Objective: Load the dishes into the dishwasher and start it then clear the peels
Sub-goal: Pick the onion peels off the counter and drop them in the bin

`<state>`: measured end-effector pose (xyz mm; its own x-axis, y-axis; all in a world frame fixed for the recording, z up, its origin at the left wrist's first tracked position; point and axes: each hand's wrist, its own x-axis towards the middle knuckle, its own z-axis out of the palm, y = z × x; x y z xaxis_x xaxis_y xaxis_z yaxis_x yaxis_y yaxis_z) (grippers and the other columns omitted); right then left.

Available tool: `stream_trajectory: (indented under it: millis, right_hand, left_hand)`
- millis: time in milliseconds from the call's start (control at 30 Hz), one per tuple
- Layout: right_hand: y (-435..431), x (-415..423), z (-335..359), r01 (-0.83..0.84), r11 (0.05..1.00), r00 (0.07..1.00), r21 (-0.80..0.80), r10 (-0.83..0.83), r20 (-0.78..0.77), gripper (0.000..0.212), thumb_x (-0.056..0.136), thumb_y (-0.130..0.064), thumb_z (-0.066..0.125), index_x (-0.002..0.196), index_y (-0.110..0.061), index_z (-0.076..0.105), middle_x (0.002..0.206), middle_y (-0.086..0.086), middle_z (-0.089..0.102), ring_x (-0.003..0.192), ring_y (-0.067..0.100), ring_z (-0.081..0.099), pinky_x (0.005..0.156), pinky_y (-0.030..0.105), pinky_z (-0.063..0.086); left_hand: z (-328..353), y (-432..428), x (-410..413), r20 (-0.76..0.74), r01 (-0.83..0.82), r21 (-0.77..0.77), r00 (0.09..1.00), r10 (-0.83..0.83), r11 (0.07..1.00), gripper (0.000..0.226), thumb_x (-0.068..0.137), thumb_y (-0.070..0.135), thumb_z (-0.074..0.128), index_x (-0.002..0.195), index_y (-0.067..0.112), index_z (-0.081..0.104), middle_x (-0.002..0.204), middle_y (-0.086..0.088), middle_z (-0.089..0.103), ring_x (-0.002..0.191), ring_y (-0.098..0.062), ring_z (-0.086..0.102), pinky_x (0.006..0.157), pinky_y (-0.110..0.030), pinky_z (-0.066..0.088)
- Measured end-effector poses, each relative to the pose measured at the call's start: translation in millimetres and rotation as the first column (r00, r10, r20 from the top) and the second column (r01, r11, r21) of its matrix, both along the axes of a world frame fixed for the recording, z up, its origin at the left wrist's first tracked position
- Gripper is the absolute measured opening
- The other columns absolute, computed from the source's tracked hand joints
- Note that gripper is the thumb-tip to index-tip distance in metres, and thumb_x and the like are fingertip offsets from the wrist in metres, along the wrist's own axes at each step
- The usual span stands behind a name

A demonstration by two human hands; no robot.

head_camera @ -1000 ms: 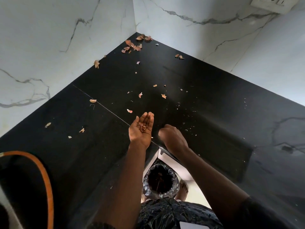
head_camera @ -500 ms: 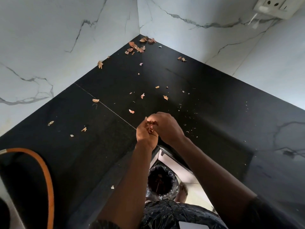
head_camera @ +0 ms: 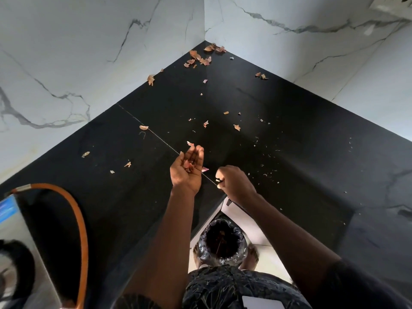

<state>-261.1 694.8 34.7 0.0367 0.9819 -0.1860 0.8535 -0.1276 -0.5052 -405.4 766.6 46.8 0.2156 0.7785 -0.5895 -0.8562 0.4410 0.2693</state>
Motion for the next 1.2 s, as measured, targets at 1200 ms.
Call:
stream_trajectory:
  millis: [1200]
  right_hand:
    - [35.1, 17.6, 30.6, 0.012, 0.959, 0.991, 0.284, 0.027, -0.134, 0.011, 0.091, -0.007, 0.069, 0.095, -0.016, 0.073, 0.091, -0.003, 0.072, 0.079, 0.001, 0.063, 0.073, 0.016, 0.051]
  left_hand:
    - [-2.5, -24.9, 8.1, -0.064, -0.045, -0.053, 0.997, 0.042, 0.998, 0.040, 0.106, 0.023, 0.040, 0.109, -0.007, 0.066, 0.113, -0.027, 0.070, 0.104, -0.036, 0.071, 0.091, -0.040, 0.057]
